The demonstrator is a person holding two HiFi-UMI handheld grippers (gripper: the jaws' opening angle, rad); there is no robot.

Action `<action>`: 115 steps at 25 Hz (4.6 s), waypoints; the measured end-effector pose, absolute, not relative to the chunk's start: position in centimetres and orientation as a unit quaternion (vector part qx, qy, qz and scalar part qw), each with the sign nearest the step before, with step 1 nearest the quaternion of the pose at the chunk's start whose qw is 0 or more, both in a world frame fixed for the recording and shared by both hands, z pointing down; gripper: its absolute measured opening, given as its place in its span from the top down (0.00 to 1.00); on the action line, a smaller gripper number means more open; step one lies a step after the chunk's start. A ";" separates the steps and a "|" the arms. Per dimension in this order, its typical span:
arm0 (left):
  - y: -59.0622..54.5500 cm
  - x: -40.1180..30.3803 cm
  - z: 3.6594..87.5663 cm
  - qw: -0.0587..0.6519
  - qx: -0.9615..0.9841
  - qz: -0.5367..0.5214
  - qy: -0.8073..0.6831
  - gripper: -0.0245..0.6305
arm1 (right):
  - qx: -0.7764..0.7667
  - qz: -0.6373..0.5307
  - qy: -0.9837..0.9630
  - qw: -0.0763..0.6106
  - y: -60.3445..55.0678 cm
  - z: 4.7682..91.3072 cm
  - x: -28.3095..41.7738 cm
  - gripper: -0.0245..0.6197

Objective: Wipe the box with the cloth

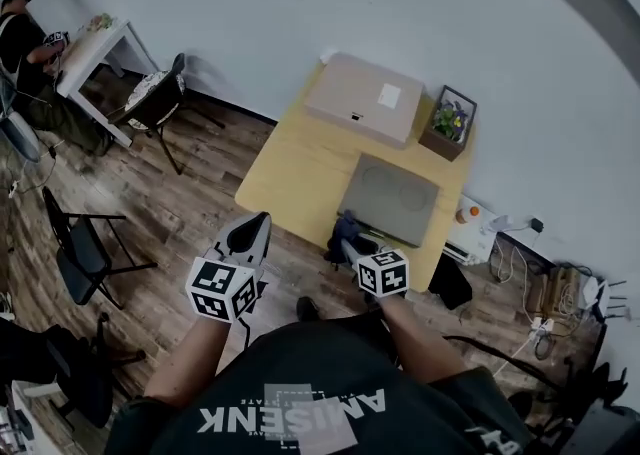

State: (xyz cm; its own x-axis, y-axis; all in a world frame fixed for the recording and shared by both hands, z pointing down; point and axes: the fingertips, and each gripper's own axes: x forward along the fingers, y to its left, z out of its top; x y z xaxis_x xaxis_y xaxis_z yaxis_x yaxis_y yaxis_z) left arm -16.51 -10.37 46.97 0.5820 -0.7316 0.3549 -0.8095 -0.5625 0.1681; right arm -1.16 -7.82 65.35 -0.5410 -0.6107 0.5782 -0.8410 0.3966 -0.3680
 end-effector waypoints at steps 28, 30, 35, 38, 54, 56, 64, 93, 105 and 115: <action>-9.7 -18.5 48.2 0.164 0.878 0.143 -0.427 0.96 | 0.534 0.354 -0.748 0.175 -8.8 69.5 0.6 0.84; -9.5 -17.9 48.5 0.167 0.881 0.144 -0.419 0.96 | 0.538 0.355 -0.744 0.174 -8.3 69.6 1.2 0.84; -9.4 -16.7 48.9 0.171 0.884 0.146 -0.409 0.96 | 0.545 0.358 -0.737 0.178 -7.3 69.7 2.6 0.84; -9.4 -16.1 49.1 0.172 0.887 0.145 -0.404 0.96 | 0.549 0.360 -0.734 0.174 -6.8 69.7 3.5 0.84; -8.9 -12.8 49.7 0.182 0.897 0.150 -0.373 0.96 | 0.579 0.376 -0.709 0.142 -4.1 69.1 8.4 0.84; -8.9 -12.4 49.8 0.182 0.899 0.152 -0.368 0.96 | 0.585 0.379 -0.704 0.140 -3.8 69.1 9.1 0.84; -8.7 -11.0 49.2 0.180 0.908 0.145 -0.351 0.96 | 0.603 0.383 -0.685 0.141 -3.0 69.1 11.3 0.84; -10.4 -9.5 48.8 0.180 0.914 0.131 -0.338 0.96 | 0.707 0.361 -0.599 0.105 0.8 64.2 22.6 0.84; -10.7 -8.8 46.6 0.160 0.892 0.109 -0.408 0.96 | 0.661 0.290 -0.682 0.119 -9.2 58.8 26.1 0.84; -11.4 -9.7 44.5 0.165 0.845 0.096 -0.500 0.96 | 0.598 0.263 -0.737 0.172 -18.8 59.2 27.1 0.84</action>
State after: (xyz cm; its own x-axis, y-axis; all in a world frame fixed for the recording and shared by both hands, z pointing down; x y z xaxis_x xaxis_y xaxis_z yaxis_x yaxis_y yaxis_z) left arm -9.68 -11.38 44.47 0.4812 -0.8135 0.3267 -0.8766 -0.4453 0.1824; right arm 27.10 -18.83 59.15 -0.2253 -0.7909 0.5690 -0.9724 0.1458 -0.1823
